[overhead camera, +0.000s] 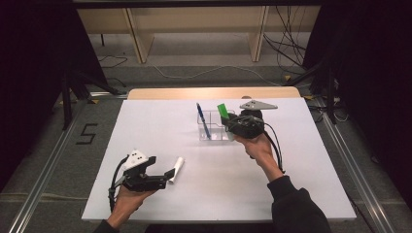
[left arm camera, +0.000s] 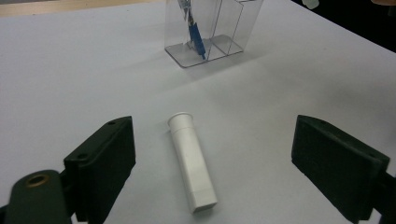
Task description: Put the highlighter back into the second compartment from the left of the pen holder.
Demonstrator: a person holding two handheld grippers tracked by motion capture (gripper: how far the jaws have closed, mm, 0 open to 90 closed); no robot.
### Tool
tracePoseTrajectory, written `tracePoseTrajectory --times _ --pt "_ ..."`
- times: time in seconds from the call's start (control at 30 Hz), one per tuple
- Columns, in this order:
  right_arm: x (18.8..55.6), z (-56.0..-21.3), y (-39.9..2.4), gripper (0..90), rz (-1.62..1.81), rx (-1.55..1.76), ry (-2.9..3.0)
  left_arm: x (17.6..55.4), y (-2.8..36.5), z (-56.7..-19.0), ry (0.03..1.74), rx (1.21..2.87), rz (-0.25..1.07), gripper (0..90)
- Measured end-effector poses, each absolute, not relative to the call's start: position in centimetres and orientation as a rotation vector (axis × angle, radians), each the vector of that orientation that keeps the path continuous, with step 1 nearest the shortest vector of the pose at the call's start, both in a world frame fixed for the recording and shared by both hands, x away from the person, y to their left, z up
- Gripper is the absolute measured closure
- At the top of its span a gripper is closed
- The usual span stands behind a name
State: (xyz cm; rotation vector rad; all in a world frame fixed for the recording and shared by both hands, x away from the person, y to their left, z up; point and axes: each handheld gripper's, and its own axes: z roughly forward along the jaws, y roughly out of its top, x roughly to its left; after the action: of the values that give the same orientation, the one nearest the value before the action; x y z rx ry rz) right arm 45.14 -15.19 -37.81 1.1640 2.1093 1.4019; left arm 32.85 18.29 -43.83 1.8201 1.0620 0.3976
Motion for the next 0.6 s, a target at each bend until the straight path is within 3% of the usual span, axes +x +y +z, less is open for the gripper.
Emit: tracePoseTrajectory --times 0.6 --pt "47.7 -37.1 -13.5 67.4 1.376 1.145 2.019 32.8 18.3 -43.8 1.06 1.82 0.397 13.2"
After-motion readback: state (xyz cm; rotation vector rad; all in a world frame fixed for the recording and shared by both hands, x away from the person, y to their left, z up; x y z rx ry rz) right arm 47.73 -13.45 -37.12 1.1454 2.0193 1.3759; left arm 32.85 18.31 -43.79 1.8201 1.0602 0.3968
